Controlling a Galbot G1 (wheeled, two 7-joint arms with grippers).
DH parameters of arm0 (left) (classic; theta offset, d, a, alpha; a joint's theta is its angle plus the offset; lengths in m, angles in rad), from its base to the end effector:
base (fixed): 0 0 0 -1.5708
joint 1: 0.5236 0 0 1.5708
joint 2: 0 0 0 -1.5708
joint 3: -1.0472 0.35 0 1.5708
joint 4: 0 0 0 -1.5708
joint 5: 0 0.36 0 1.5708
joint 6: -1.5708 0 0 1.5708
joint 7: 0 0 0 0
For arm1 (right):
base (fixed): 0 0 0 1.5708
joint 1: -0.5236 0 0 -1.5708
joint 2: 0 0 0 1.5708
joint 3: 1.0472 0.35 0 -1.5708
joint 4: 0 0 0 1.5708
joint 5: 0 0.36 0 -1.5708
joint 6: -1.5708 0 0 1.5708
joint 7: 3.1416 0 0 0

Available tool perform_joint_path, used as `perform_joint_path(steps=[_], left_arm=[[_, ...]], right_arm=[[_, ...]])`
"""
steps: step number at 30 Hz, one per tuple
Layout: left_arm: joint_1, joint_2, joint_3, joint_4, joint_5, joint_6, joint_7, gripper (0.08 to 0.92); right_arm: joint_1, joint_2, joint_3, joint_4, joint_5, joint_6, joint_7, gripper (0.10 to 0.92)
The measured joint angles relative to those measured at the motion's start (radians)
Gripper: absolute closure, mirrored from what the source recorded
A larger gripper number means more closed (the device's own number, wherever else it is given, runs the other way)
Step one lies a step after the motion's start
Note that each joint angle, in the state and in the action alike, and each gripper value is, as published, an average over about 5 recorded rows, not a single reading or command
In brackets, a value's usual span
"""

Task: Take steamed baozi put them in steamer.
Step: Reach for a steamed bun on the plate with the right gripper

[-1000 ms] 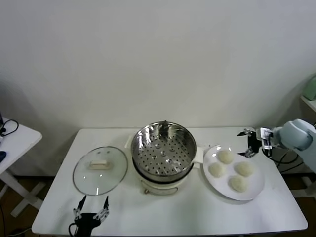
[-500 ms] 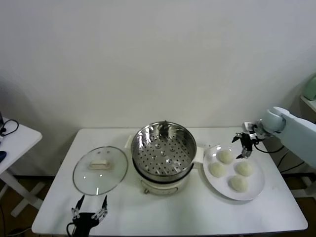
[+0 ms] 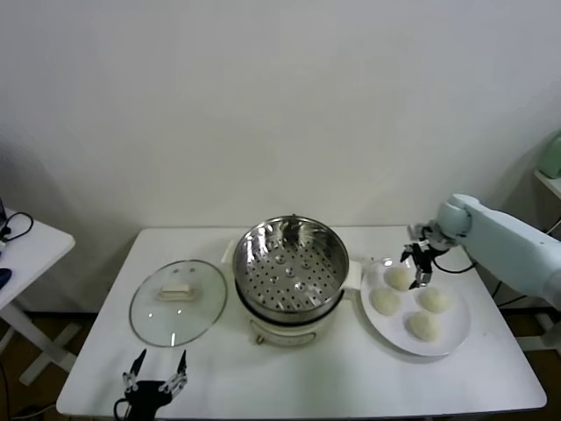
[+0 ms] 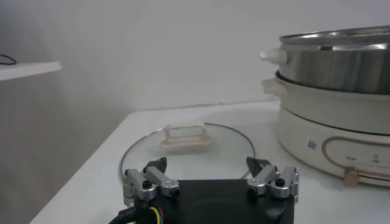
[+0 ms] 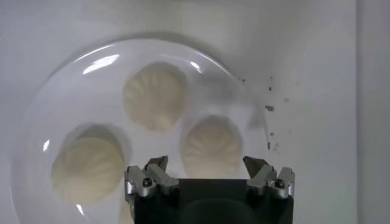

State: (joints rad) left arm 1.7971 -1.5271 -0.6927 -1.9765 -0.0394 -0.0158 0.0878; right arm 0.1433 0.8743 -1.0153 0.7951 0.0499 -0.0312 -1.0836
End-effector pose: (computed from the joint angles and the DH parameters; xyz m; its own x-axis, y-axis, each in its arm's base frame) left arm 0.0987 0.0647 -0.3725 -0.9470 -0.0490 0.3173 -0.0241 0.9964 0.0818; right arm 0.5849 -0.1892 -0.2250 -0.1229 -0.0969 0.9877 -0.9918 -0.0247 -0.1258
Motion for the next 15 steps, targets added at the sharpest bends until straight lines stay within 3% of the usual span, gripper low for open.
perform_joint_path(steps=[11,15], left_arm=[[-0.003,-0.001,0.000,0.011,0.007,-0.002,-0.002,0.177],[-0.008,-0.001,0.000,0.014,0.009,-0.003,-0.002,0.177]], right_arm=[[-0.038,0.035,0.047,-0.069,-0.059,0.027,0.019,0.206],[-0.050,0.047,0.067,-0.083,-0.069,0.033,0.030,0.273]])
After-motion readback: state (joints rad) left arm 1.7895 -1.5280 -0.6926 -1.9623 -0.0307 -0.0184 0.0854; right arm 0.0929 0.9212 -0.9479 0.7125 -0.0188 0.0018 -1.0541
